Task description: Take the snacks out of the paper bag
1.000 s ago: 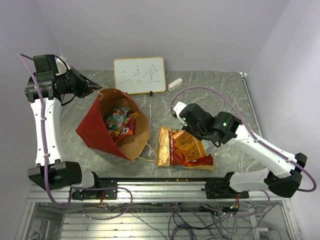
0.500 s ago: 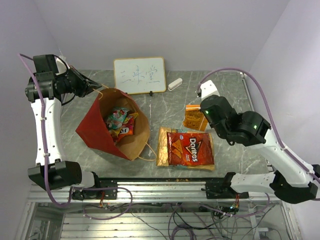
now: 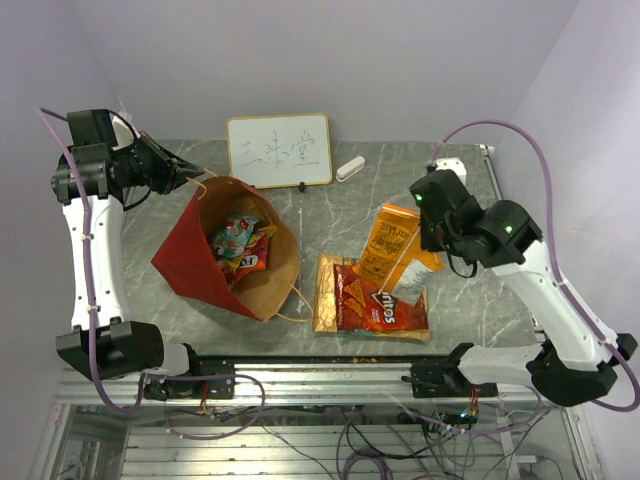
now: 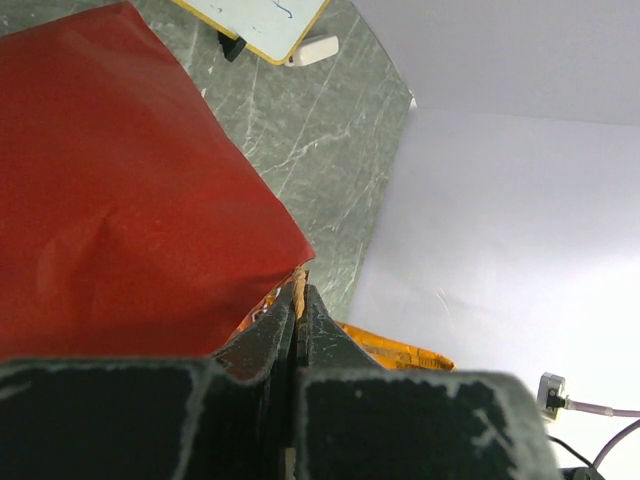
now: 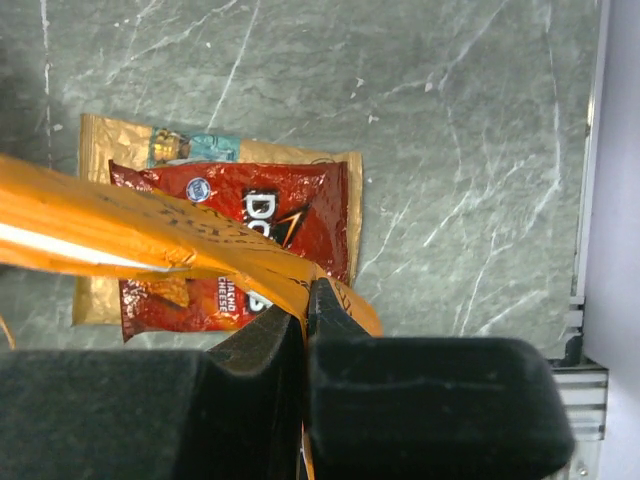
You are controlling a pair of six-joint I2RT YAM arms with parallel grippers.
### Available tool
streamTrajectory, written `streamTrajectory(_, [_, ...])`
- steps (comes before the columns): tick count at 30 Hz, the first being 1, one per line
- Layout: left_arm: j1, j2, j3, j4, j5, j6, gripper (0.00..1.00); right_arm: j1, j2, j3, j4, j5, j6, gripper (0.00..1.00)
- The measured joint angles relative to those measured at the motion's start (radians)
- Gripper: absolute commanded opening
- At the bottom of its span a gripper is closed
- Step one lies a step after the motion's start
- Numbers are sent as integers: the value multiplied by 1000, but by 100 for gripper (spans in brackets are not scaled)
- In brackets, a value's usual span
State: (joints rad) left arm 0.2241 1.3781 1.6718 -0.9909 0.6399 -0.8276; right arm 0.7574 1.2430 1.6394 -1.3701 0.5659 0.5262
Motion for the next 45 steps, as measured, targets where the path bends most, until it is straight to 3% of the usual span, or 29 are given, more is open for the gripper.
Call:
streamTrajectory(8, [0,8,3,-3,8,9,7,-99,-108,-66,-24,-59,1,0])
streamTrajectory(21, [0,14,3,-4,19,10,7,-183,-84,-148,-27,-87,-56,0])
streamTrajectory(32, [0,14,2,-1,19,8,7,-184,-80,-296,72,-411,-71,0])
streamTrajectory(45, [1,9,-32,8,35,-3,7,-129,-56,-515,412,-734,137,0])
